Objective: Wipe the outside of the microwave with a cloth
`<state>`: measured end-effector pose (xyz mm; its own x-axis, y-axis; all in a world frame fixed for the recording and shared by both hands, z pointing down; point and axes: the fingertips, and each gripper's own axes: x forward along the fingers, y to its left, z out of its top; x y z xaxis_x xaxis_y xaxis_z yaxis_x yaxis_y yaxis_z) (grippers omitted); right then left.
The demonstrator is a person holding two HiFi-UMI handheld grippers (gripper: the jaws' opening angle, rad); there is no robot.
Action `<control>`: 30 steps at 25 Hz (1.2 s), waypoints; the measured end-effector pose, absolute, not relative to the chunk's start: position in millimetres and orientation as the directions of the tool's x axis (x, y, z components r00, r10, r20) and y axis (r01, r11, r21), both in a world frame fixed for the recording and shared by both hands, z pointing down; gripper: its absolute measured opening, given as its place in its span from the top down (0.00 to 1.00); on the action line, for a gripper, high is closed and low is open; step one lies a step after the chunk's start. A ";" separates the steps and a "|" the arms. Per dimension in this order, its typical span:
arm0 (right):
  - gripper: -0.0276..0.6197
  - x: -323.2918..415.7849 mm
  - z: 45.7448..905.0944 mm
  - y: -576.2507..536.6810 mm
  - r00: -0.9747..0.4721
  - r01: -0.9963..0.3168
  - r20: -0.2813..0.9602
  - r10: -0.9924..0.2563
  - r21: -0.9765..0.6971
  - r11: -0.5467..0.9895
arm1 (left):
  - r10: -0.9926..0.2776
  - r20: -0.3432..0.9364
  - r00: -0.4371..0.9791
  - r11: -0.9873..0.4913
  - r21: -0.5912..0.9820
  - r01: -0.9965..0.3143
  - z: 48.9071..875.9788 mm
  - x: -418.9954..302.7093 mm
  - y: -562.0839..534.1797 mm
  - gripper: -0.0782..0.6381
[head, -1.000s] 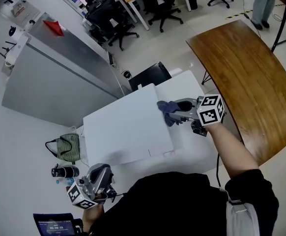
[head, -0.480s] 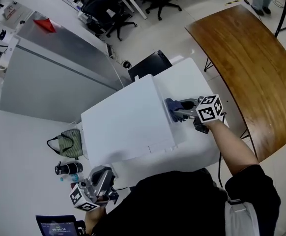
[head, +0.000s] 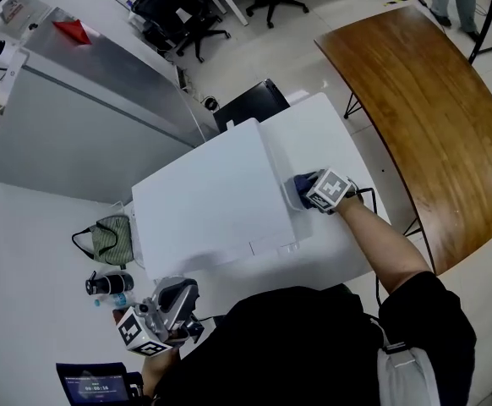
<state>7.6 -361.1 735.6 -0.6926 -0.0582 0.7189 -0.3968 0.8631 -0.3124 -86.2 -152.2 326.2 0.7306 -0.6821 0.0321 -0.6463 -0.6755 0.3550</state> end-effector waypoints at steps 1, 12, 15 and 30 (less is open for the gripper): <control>0.77 11.5 726.5 -361.2 -0.702 -0.405 0.709 -0.066 -0.321 0.856 | -0.672 0.016 0.741 -0.692 0.344 -0.635 318.6 -80.4 -154.7 0.88; 0.77 16.4 482.5 -312.9 -0.989 0.007 -0.125 -0.084 -0.596 0.803 | -0.633 -0.028 0.773 -0.748 0.279 -0.602 296.0 -76.5 -154.6 0.88; 0.77 18.7 506.6 -316.4 -0.983 0.010 -0.143 -0.112 -0.660 0.751 | -0.638 -0.021 0.770 -0.740 0.296 -0.605 296.5 -71.3 -158.1 0.88; 0.79 18.1 729.5 -311.5 -0.782 -0.406 0.620 -0.068 -0.424 0.810 | -0.653 0.058 0.755 -0.685 0.380 -0.622 350.2 -82.3 -154.8 0.88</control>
<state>18.1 -311.5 729.5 -0.7818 -0.0678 0.6198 -0.4060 0.8098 -0.4236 -82.3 -154.8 350.2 0.7549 -0.6532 0.0584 -0.6218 -0.6846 0.3803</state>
